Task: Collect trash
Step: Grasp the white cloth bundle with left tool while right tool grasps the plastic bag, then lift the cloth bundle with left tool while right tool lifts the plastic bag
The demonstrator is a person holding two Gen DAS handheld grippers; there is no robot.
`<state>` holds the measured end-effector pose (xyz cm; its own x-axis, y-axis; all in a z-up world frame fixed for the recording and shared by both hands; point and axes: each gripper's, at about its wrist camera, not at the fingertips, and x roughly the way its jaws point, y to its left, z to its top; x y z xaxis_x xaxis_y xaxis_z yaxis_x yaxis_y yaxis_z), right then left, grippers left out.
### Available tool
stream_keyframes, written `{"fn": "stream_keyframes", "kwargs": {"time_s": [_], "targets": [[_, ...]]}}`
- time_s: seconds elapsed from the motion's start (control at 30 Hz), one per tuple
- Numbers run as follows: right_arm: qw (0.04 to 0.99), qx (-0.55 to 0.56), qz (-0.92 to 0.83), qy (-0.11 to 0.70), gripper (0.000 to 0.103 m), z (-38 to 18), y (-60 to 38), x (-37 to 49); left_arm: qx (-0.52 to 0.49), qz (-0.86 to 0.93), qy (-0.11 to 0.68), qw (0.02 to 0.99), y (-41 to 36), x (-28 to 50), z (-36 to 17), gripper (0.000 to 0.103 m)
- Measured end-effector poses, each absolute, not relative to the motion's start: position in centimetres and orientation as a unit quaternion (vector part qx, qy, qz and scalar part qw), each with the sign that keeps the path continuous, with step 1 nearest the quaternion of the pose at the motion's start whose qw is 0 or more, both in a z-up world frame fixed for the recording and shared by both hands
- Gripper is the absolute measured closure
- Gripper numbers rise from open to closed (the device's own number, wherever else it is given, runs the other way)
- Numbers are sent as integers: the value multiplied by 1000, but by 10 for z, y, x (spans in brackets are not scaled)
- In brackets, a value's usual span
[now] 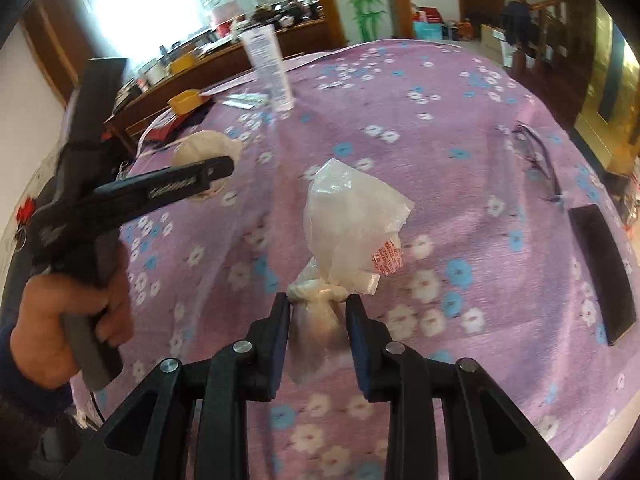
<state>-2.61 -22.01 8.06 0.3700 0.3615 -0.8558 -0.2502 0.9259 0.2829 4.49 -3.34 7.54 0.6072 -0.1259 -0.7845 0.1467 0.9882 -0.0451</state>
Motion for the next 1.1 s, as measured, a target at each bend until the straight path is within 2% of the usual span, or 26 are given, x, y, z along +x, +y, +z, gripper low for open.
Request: {"fn": "stream_keyframes", "kwargs": {"time_s": [0.2, 0.4, 1.1], "targets": [[818, 23, 219, 531, 73, 83, -171, -50, -3, -30, 445, 895, 19, -32, 74, 69], [817, 8, 237, 525, 72, 91, -132, -72, -27, -6, 449, 893, 59, -78, 73, 69], [830, -31, 262, 492, 72, 119, -60, -106, 5, 29, 416, 909, 116, -115, 99, 69]]}}
